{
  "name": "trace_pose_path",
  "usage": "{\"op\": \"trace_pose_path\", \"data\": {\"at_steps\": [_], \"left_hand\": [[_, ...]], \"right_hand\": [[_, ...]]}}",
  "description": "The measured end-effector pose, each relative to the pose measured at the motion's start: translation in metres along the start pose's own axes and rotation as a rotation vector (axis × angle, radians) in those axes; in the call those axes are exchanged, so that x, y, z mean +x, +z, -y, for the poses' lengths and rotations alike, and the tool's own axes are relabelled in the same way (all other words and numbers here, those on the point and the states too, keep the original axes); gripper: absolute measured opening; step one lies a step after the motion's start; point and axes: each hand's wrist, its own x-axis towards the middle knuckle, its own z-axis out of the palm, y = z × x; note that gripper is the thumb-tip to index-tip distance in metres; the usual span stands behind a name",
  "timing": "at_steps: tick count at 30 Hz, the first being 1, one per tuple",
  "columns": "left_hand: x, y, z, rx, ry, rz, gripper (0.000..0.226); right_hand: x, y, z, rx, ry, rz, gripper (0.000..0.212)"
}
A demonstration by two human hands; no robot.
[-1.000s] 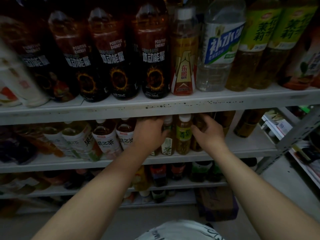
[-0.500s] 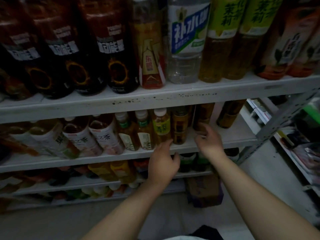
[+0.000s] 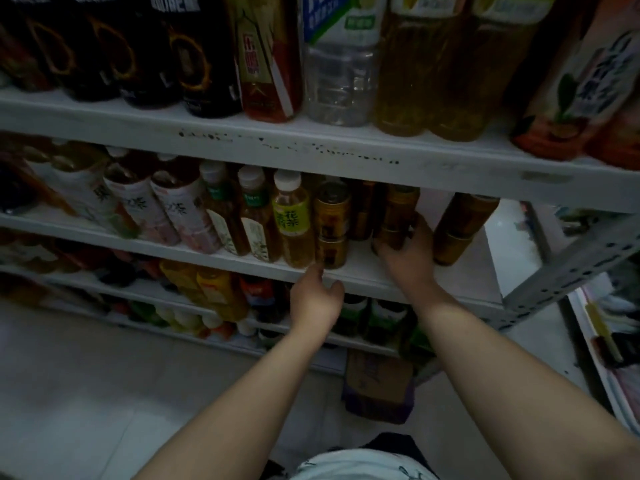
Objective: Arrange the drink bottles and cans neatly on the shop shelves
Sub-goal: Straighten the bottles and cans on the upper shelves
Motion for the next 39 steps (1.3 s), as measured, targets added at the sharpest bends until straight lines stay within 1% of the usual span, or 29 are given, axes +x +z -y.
{"op": "trace_pose_path", "data": {"at_steps": [1,5,10,13,14,16,17,21,24,26,27,29,31,34,35,36,38,39], "left_hand": [[-0.001,0.004,0.001,0.020,-0.004,0.003,0.040],[-0.005,0.020,0.005,-0.015,-0.044,0.063,0.046],[-0.005,0.036,-0.002,-0.114,-0.049,0.112,0.045],[-0.001,0.044,-0.015,-0.158,-0.033,0.159,0.048],[0.000,0.047,-0.020,-0.164,-0.027,0.163,0.045],[0.001,0.052,-0.030,-0.178,-0.008,0.140,0.023],[0.001,0.053,-0.037,-0.202,0.007,0.130,0.017],[0.003,0.055,-0.053,-0.307,0.075,0.113,0.038],[0.010,0.061,-0.056,-0.301,0.125,0.115,0.066],[0.015,0.064,-0.057,-0.262,0.138,0.087,0.072],[0.016,0.066,-0.057,-0.245,0.142,0.070,0.071],[0.018,0.069,-0.057,-0.218,0.154,0.044,0.070],[0.019,0.070,-0.056,-0.209,0.160,0.015,0.069],[0.016,0.069,-0.055,-0.183,0.157,-0.023,0.066],[0.014,0.068,-0.053,-0.186,0.150,-0.028,0.065],[0.011,0.066,-0.052,-0.191,0.140,-0.027,0.064],[0.003,0.061,-0.046,-0.194,0.119,-0.016,0.062],[-0.002,0.057,-0.042,-0.189,0.117,-0.014,0.062]], "right_hand": [[0.007,0.000,0.002,0.005,-0.022,0.036,0.057],[0.025,-0.006,-0.004,0.014,0.069,0.136,0.069],[0.019,-0.022,-0.012,0.026,0.044,0.226,0.063],[0.009,-0.030,-0.018,0.068,0.039,0.286,0.066],[0.006,-0.032,-0.019,0.087,0.031,0.305,0.066],[0.002,-0.034,-0.019,0.115,0.012,0.333,0.061],[0.000,-0.034,-0.017,0.120,0.010,0.343,0.059],[-0.004,-0.034,-0.012,0.106,0.016,0.389,0.052],[-0.003,-0.042,-0.016,0.104,-0.001,0.544,0.067],[-0.002,-0.049,-0.022,0.189,0.048,0.614,0.067],[-0.001,-0.052,-0.024,0.268,0.095,0.622,0.065],[0.002,-0.055,-0.027,0.455,0.218,0.621,0.067],[0.002,-0.055,-0.027,0.624,0.339,0.589,0.067],[0.011,-0.050,-0.025,0.768,0.493,0.435,0.050],[0.017,-0.045,-0.025,0.754,0.504,0.383,0.045],[0.023,-0.039,-0.023,0.677,0.480,0.352,0.041],[0.037,-0.027,-0.017,0.385,0.357,0.335,0.040],[0.042,-0.020,-0.014,0.290,0.297,0.336,0.045]]}}
